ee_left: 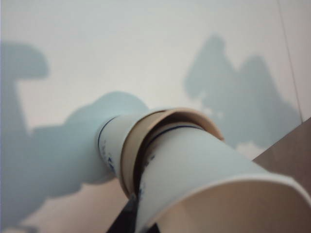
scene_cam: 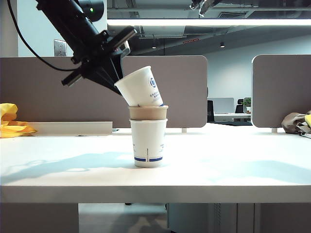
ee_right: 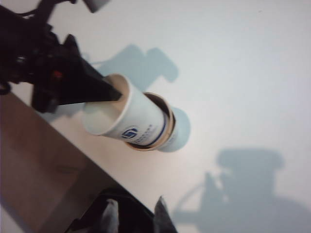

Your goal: Pick up all the paper cups on the table one by one and stack them together.

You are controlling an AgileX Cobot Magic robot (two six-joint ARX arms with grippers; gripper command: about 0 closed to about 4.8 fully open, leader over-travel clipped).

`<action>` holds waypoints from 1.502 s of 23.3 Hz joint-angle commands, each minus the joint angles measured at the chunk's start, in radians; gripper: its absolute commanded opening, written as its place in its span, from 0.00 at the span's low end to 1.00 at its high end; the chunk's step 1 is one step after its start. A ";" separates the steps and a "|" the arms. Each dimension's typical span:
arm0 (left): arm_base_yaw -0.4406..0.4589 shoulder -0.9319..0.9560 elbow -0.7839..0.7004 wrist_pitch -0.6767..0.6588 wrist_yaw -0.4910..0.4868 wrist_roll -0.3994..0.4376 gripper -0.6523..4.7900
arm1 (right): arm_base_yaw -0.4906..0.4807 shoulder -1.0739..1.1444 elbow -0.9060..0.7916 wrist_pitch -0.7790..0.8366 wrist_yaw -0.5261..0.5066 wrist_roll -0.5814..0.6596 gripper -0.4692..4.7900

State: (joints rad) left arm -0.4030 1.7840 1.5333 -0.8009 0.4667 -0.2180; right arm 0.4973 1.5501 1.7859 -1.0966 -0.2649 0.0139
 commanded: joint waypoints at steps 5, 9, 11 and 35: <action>-0.014 0.007 0.005 -0.014 0.001 0.027 0.46 | 0.030 0.003 0.001 0.002 -0.027 0.005 0.28; -0.016 0.006 0.019 -0.015 0.008 0.027 0.46 | 0.030 0.010 0.000 -0.010 -0.026 0.005 0.28; -0.016 0.006 0.031 -0.022 0.008 0.026 0.45 | 0.030 0.010 -0.001 -0.011 -0.027 0.005 0.28; -0.009 -0.381 0.082 0.222 -0.189 0.053 0.11 | 0.030 -0.167 -0.002 0.323 0.124 -0.075 0.08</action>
State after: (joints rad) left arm -0.4129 1.4151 1.6142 -0.5972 0.2905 -0.1719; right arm 0.5262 1.3941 1.7802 -0.7963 -0.1497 -0.0479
